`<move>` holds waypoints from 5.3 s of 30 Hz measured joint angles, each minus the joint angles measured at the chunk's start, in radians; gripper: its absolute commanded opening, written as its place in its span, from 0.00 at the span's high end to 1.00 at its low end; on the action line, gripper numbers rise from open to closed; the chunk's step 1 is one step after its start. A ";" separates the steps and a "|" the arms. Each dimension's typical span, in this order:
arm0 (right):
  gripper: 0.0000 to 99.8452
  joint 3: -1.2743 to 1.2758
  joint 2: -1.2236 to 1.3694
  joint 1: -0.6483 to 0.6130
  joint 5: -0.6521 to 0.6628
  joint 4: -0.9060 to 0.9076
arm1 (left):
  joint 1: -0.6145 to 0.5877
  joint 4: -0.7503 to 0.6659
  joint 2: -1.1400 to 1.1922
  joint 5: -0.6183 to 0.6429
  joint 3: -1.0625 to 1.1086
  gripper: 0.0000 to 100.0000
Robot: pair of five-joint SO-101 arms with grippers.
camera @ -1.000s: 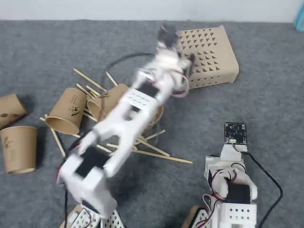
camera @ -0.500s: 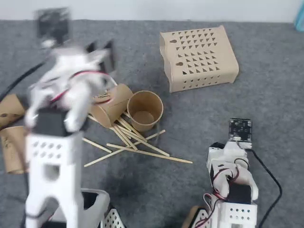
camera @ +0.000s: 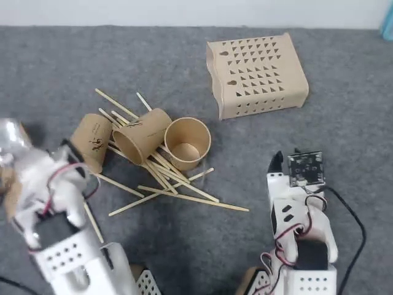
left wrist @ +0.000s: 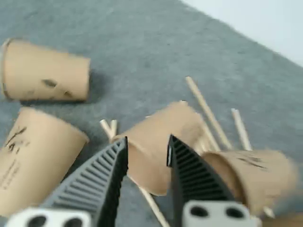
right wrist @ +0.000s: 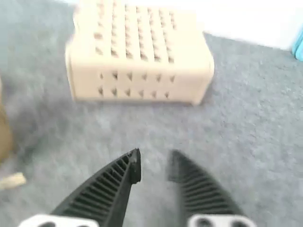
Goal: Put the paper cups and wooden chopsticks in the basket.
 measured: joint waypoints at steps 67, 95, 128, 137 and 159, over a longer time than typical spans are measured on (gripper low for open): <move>0.99 -1.728 2.113 0.078 0.009 0.193 | 0.054 -0.132 -0.311 -0.048 0.390 0.86; 0.93 -0.649 0.908 0.106 0.068 -0.006 | 0.054 -0.132 -0.311 -0.072 0.390 0.86; 0.75 -0.422 1.726 0.098 -0.121 -1.183 | 0.054 -0.132 -0.311 -0.072 0.390 0.86; 0.75 -0.632 1.752 0.169 -0.207 -1.160 | 0.054 -0.132 -0.311 -0.072 0.390 0.86; 0.70 -0.466 1.459 -0.035 -0.224 -0.937 | 0.054 -0.132 -0.311 -0.072 0.390 0.86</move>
